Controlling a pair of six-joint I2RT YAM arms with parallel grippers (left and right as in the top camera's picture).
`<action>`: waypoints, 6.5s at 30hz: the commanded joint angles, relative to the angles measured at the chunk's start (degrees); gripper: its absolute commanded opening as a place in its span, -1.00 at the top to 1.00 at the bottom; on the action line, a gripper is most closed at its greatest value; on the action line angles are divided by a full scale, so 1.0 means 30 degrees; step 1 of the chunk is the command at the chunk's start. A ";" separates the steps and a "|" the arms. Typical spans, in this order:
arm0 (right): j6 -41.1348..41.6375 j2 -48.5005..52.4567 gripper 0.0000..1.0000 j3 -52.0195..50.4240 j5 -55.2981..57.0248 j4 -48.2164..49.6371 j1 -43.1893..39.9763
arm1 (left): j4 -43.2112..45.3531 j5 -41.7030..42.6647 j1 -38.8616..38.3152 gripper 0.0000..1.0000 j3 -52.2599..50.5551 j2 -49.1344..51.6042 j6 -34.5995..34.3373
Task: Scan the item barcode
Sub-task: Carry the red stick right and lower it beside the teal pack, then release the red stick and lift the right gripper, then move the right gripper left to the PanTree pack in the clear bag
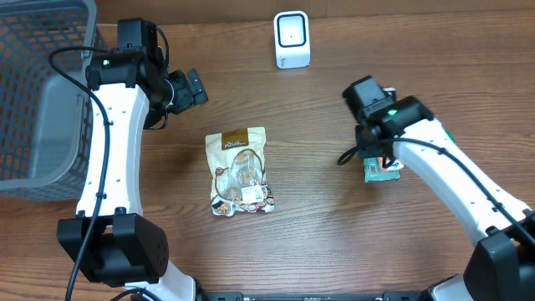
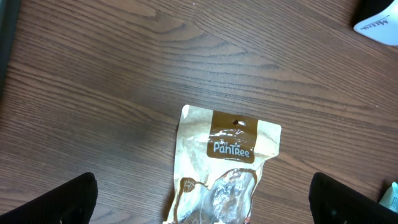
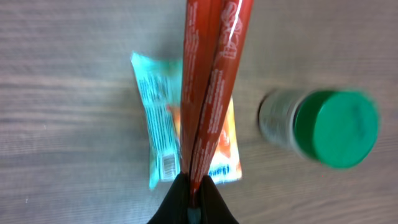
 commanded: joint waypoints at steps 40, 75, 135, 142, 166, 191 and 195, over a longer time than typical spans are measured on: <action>0.1443 -0.0721 0.21 -0.4146 -0.6761 0.6186 -0.0707 | 0.0007 -0.0051 -0.0124 -1.00 0.0248 -0.0393 0.0226; 0.3293 0.4284 0.66 -0.4138 -0.8765 1.0571 0.1552 | 0.0007 -0.0051 -0.0124 -1.00 0.0248 -0.0393 0.0226; 0.3271 0.4677 -0.04 -0.4138 -0.5391 2.1740 0.9071 | 0.0007 -0.0051 -0.0124 -0.99 0.0248 -0.0393 0.0226; 0.3271 0.6375 0.01 -0.4138 -0.5763 2.1944 0.9406 | 0.0007 -0.0051 -0.0124 -1.00 0.0248 -0.0393 0.0226; 0.3978 0.4641 0.28 -0.4080 0.0947 1.6487 0.9136 | 0.0007 -0.0051 -0.0124 -0.99 0.0248 -0.0393 0.0226; 0.7191 0.2557 0.01 -0.3075 -0.4160 1.1883 0.4998 | 0.0007 -0.0051 -0.0124 -0.99 0.0248 -0.0393 0.0233; 0.7213 0.2382 -0.11 -0.3096 -0.4233 1.1366 0.4998 | 0.0007 -0.0051 -0.0124 -0.99 0.0248 -0.0393 0.0226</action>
